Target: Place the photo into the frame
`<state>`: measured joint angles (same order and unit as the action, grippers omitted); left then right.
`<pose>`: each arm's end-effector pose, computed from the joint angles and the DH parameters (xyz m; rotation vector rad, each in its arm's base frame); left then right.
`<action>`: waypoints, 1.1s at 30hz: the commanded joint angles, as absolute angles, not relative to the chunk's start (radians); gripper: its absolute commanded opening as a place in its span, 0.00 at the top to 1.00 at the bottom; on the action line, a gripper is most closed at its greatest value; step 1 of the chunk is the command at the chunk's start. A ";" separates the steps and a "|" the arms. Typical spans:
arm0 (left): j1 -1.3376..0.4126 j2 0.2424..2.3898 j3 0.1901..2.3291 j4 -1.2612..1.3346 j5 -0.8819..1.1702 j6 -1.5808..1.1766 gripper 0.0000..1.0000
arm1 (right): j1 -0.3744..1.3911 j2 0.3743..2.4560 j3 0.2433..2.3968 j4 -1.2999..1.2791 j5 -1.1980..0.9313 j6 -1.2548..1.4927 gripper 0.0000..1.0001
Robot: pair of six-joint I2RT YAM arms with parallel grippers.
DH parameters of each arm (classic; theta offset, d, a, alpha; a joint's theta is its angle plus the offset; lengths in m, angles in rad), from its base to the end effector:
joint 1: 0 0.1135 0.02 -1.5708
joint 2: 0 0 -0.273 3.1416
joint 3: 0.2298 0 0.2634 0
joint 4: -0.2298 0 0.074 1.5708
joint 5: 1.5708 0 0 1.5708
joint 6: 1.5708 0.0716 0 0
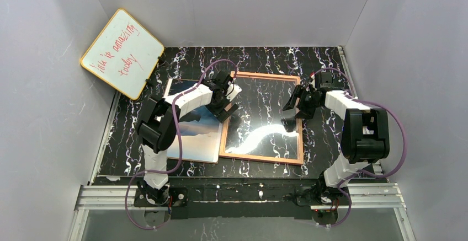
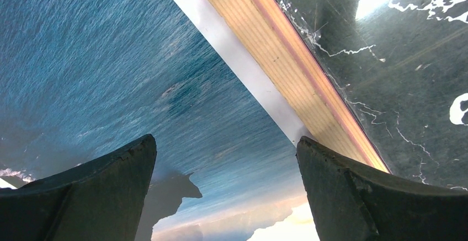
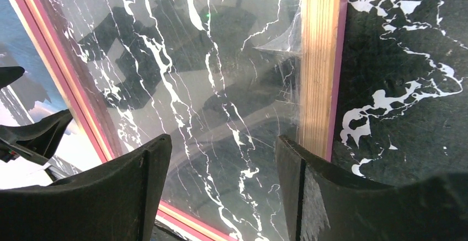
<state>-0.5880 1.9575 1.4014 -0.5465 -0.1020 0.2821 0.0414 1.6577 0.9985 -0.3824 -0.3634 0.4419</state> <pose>0.3685 -0.2369 0.1523 1.0932 2.4291 0.0376 0.3530 0.0401 0.1542 0.3967 2.6157 0.6427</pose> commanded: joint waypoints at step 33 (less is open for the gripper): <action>-0.580 1.980 1.524 -0.598 -0.045 0.238 0.03 | 0.008 1.694 1.157 -0.452 -0.281 0.412 0.24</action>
<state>-0.5877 1.9629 1.5085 -0.5701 -0.0433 0.2455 0.0132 1.6909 1.1748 -0.4633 -0.2897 0.4271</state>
